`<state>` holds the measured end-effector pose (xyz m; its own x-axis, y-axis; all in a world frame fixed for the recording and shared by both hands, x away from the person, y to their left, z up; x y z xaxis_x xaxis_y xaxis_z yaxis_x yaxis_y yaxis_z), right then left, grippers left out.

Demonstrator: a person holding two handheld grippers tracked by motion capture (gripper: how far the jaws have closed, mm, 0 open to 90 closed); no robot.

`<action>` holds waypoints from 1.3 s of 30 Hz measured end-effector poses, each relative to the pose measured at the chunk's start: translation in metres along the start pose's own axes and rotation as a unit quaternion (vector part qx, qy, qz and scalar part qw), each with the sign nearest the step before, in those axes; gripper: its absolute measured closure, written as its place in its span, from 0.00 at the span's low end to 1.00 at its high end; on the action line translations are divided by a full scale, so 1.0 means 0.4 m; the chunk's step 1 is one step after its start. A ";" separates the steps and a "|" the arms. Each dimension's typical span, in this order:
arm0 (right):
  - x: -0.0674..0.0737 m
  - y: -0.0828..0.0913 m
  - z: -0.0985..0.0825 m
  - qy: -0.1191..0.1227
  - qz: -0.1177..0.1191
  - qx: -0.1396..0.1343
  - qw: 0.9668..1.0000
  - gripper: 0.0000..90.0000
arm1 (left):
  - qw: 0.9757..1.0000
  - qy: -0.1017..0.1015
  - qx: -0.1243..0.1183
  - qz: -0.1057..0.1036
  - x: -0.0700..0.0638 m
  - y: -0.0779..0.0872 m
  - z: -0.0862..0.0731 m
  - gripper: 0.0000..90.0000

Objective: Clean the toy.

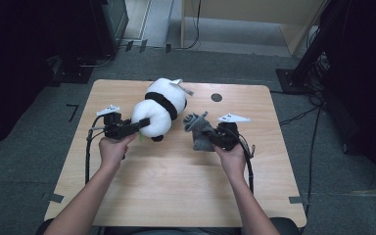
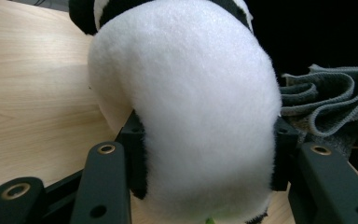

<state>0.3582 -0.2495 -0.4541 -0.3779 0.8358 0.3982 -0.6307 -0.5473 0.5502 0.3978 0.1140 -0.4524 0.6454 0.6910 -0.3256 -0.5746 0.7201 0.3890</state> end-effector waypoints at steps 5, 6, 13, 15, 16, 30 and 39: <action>-0.013 0.014 0.001 0.007 -0.006 -0.010 1.000 0.89 | 1.000 -0.012 -0.004 0.019 0.029 0.018 0.005 0.54; -0.017 0.015 0.002 0.005 -0.009 -0.010 1.000 0.89 | 1.000 -0.009 -0.004 0.022 0.036 0.022 0.005 0.54; -0.052 0.022 0.012 0.003 -0.023 -0.012 1.000 0.88 | 0.999 -0.010 -0.004 0.034 0.075 0.045 -0.001 0.54; -0.062 0.023 0.013 0.008 -0.034 -0.009 0.999 0.88 | 0.999 -0.008 -0.001 0.038 0.085 0.048 -0.001 0.54; -0.069 0.024 0.013 0.007 -0.035 -0.008 0.999 0.88 | 0.999 -0.009 -0.001 0.041 0.090 0.050 -0.001 0.54; -0.195 0.022 0.001 -0.034 -0.061 -0.005 0.998 0.88 | 0.997 0.000 -0.003 0.078 0.182 0.056 -0.018 0.54; -0.235 -0.038 -0.014 -0.032 -0.078 0.014 0.996 0.86 | 0.997 0.024 0.002 0.071 0.230 0.026 -0.042 0.50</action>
<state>0.3995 -0.3194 -0.5039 -0.2322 0.9071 0.3512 -0.6586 -0.4123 0.6295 0.4427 0.1862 -0.4926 0.5326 0.7885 -0.3076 -0.6564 0.6142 0.4381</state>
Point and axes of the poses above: each handheld gripper's, and its own axes: y roughly backward along the jaws, z roughly out of its top, x roughly to its left, the point moved 1 cm from there along -y, roughly forward along the jaws, and after that the axes turned 11 degrees about -y, right-handed, at the moved point
